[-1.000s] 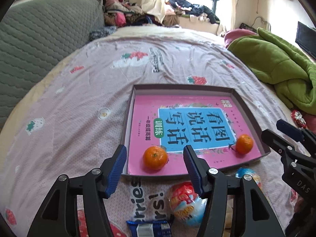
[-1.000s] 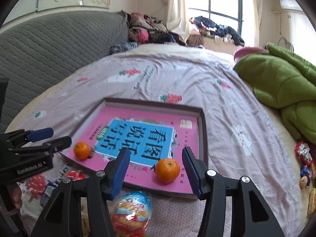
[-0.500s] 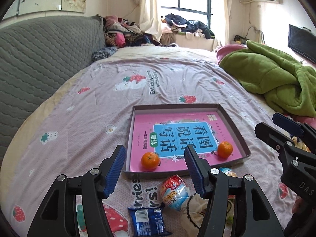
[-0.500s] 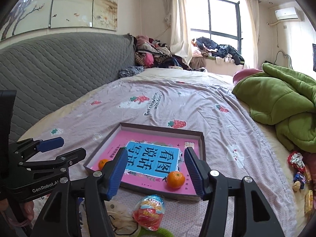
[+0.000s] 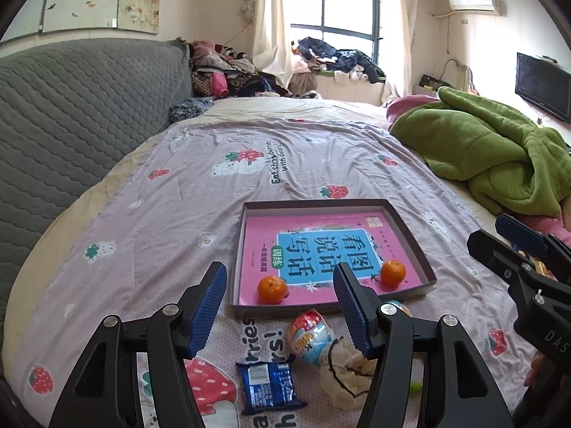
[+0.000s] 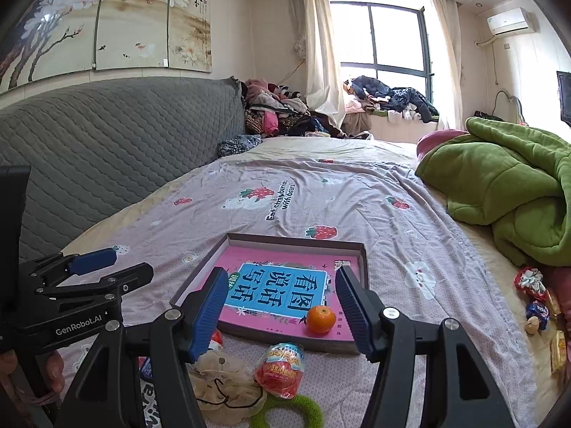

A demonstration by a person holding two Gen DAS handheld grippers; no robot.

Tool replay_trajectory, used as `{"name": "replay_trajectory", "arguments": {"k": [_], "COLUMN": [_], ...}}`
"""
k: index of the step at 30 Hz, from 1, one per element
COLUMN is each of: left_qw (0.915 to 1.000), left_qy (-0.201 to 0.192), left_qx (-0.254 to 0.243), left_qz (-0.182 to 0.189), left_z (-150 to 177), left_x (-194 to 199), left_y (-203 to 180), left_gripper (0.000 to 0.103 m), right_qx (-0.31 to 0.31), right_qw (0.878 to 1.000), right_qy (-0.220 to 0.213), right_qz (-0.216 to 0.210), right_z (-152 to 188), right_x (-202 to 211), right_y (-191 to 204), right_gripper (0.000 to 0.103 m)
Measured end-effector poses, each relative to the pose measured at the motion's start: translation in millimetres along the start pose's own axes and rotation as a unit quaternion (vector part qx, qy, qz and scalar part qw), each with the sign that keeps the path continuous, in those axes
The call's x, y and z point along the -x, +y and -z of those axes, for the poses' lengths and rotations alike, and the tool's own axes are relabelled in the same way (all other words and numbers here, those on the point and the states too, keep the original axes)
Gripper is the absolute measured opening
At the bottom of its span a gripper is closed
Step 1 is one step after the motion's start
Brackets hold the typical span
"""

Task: Organize objects
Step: 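Pull both open grippers back from the tray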

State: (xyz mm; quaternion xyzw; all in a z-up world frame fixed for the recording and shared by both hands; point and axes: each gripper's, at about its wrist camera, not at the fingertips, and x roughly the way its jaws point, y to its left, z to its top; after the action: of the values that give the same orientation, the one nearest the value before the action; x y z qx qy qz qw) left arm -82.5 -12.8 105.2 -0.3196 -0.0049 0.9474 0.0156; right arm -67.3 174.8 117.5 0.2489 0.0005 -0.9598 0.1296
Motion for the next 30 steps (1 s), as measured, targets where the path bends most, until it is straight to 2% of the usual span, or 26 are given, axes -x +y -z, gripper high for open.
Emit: {"name": "replay_trajectory", "arguments": {"k": [9, 30], "left_qw": [1.0000, 0.9989], "left_qy": [0.002, 0.038], "left_qx": [-0.007, -0.021], "left_qz": [0.005, 0.020], "left_z": [14, 48], "left_x": [12, 4], "left_y": [-5, -16], "left_gripper": [0.064, 0.064], "right_qx": [-0.004, -0.009], "right_qw": [1.000, 0.999], "right_qy": [0.002, 0.034], "right_qz": [0.001, 0.006], "right_z": [8, 40], "right_x": [12, 12], "right_y": [-3, -11], "right_gripper": [0.062, 0.062]}}
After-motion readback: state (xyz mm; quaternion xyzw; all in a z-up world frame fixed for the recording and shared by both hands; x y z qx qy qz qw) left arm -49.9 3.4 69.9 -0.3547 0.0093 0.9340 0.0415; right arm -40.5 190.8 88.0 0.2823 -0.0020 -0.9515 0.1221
